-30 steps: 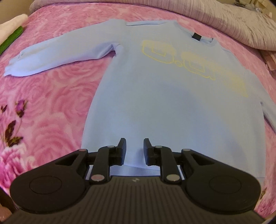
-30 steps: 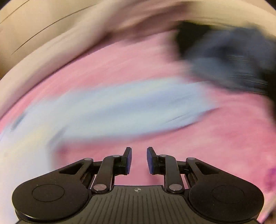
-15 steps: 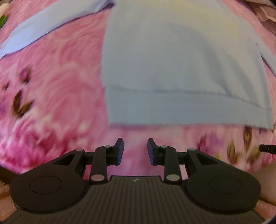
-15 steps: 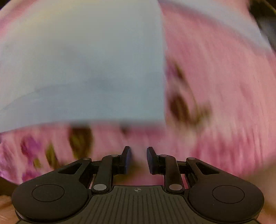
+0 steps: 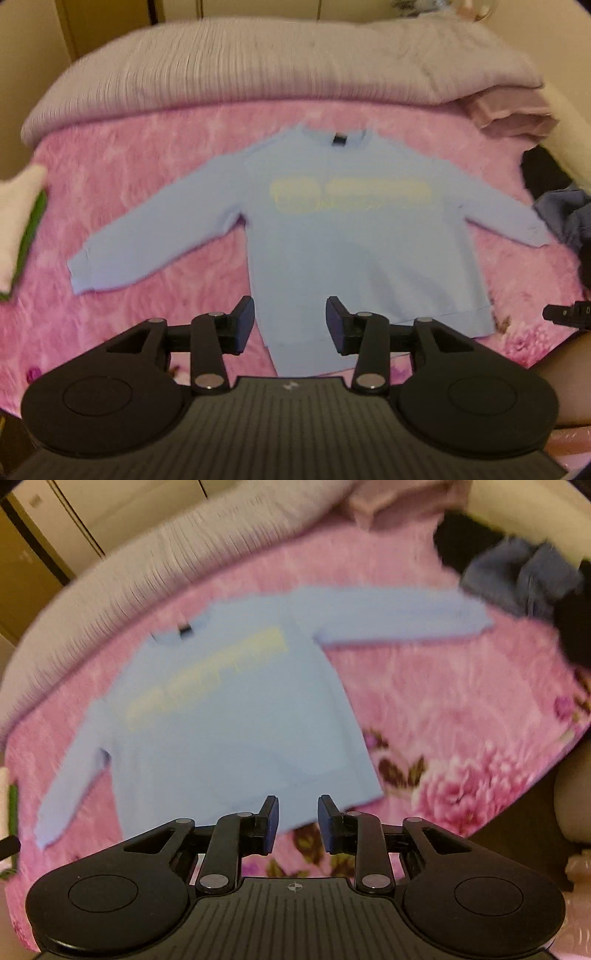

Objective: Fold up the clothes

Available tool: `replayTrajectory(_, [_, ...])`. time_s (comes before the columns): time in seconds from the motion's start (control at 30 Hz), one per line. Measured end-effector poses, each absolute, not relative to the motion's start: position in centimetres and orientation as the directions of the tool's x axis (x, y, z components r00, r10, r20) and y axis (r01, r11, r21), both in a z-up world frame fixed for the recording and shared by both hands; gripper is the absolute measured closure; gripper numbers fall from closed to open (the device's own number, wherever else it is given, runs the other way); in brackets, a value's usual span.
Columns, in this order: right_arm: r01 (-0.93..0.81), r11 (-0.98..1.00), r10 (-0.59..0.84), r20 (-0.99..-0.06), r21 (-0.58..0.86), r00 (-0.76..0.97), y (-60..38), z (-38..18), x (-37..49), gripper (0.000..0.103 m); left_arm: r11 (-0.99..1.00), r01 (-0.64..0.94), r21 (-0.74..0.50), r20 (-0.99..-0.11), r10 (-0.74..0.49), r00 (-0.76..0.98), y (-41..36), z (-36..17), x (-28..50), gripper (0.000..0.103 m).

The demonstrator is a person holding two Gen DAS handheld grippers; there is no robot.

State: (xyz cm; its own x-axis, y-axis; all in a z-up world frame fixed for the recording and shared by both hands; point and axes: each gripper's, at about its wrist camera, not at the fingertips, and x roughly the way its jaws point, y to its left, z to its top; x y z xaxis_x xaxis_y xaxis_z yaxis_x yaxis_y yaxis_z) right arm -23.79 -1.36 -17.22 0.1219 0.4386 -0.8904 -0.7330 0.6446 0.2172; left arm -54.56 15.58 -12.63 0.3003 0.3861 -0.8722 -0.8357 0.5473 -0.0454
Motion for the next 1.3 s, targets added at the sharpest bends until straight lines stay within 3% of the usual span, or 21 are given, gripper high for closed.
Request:
replayTrajectory(0.33, [-0.792, 0.593, 0.399, -0.908, 0.148, 0.129, -1.3, -14.3, -27.7, 0.07, 0.571, -0.819, -0.043, -0.896, 0.341, 0.285, 12.2, -11.8, -55.7, 0.062])
replayTrajectory(0.63, [-0.833, 0.543, 0.413, -0.898, 0.107, 0.154, -0.2, -14.1, -28.8, 0.07, 0.535, -0.844, -0.033, -0.866, 0.407, 0.291, 11.8, -9.2, -55.4, 0.062])
replayTrajectory(1.3, [-0.923, 0.368, 0.422, -0.904, 0.11, 0.06, -1.7, -13.3, -23.8, 0.069, 0.398, -0.918, 0.002, -0.86, 0.469, 0.201, 5.7, -7.9, -50.5, 0.061])
